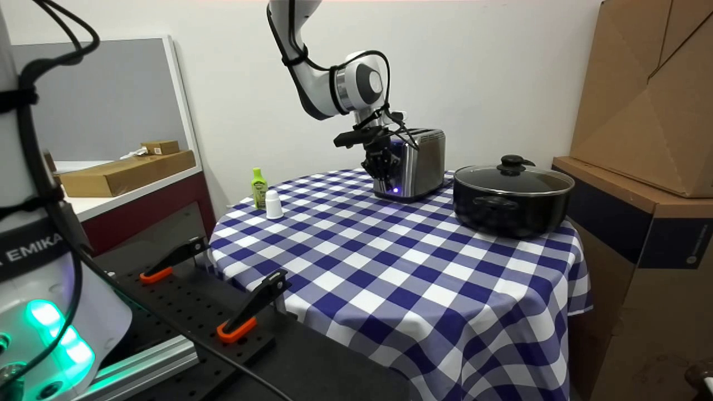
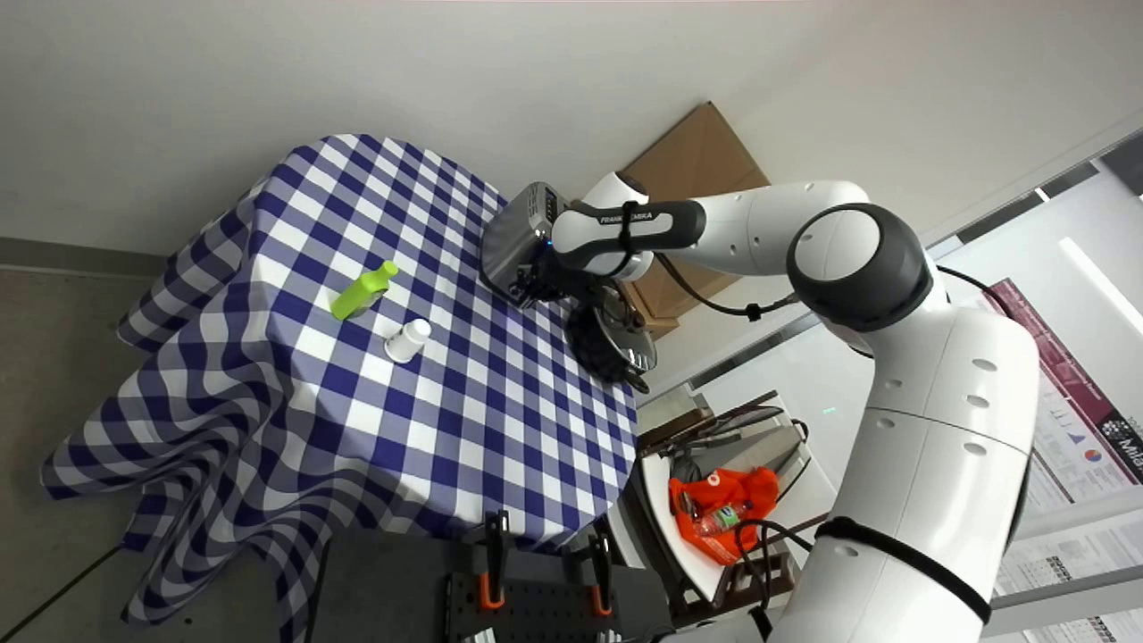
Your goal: Press the bottom right button on the toaster
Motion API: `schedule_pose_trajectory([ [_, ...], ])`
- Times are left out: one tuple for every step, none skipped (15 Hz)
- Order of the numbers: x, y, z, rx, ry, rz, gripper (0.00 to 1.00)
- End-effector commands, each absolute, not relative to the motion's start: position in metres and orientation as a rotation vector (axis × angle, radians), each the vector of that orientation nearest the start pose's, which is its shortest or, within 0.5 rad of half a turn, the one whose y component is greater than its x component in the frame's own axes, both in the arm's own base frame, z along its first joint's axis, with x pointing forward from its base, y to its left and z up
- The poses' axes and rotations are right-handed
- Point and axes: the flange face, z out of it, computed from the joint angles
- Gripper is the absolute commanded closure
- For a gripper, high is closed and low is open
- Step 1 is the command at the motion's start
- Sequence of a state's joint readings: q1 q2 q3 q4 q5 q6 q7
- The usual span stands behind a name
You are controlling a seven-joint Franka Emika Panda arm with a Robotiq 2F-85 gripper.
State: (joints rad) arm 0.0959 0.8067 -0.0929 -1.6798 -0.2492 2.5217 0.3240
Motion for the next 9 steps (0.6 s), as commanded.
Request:
schedule_pose_trajectory([
  [0.675,0.008,0.149,-3.299,0.073,-0.268,1.00],
  [0.669,0.002,0.150,-3.294,0.057,-0.302,1.00],
  [0.663,-0.002,0.149,-3.292,0.036,-0.312,1.00],
  [0.655,-0.008,0.147,-3.290,0.017,-0.316,1.00],
  [0.648,-0.014,0.144,-3.289,0.001,-0.316,1.00],
  [0.641,-0.020,0.141,-3.288,-0.005,-0.313,1.00],
  [0.634,-0.027,0.140,-3.284,-0.002,-0.299,1.00],
  [0.627,-0.032,0.138,-3.278,-0.005,-0.282,1.00],
  [0.621,-0.036,0.137,-3.268,-0.005,-0.265,1.00],
])
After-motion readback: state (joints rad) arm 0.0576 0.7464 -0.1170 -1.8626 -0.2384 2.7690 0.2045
